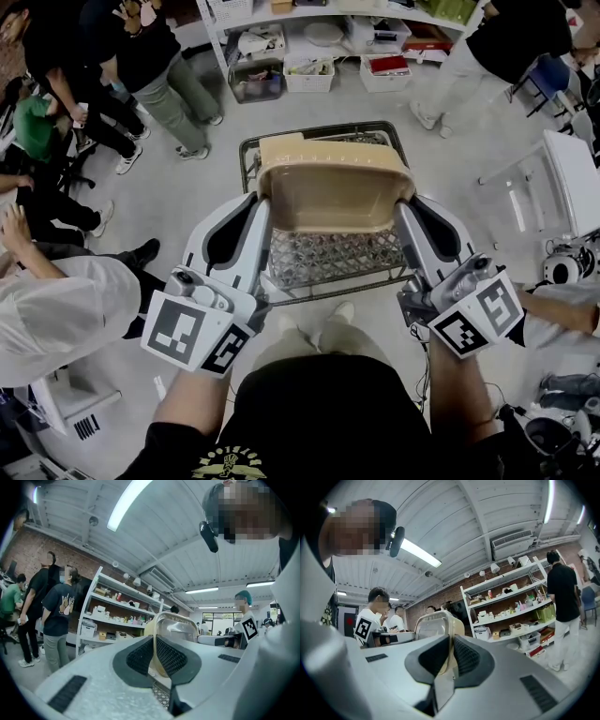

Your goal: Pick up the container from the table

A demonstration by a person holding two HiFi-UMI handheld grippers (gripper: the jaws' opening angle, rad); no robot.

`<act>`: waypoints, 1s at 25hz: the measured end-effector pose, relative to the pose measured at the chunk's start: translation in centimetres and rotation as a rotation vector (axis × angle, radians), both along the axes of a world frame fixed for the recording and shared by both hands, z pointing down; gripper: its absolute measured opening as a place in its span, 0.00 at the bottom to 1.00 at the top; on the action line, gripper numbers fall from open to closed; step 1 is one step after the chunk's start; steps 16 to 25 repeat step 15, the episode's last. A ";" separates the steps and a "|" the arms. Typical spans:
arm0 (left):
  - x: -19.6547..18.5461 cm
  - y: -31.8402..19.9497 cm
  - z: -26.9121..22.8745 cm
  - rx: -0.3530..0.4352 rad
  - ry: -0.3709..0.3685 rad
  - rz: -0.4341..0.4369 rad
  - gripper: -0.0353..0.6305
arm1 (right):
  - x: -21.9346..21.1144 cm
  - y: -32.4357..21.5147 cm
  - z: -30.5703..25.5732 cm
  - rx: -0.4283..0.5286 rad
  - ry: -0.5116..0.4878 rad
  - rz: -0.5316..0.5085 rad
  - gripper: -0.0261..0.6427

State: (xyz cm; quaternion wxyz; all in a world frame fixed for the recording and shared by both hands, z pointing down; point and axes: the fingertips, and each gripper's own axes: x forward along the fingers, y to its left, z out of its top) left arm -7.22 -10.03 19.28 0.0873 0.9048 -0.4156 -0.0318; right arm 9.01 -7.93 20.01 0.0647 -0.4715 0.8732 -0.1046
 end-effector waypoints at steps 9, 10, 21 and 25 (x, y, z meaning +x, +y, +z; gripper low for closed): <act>0.0 -0.3 0.7 0.011 0.007 0.012 0.09 | 0.0 -0.2 0.6 0.010 0.008 0.010 0.09; 0.0 -0.3 0.8 0.013 0.006 0.013 0.09 | 0.0 -0.2 0.7 0.012 0.007 0.010 0.09; 0.1 -0.4 1.1 0.020 0.004 0.016 0.09 | 0.1 -0.2 1.0 0.016 0.008 0.010 0.09; 0.1 -0.4 1.1 0.020 0.004 0.016 0.09 | 0.1 -0.2 1.0 0.016 0.008 0.010 0.09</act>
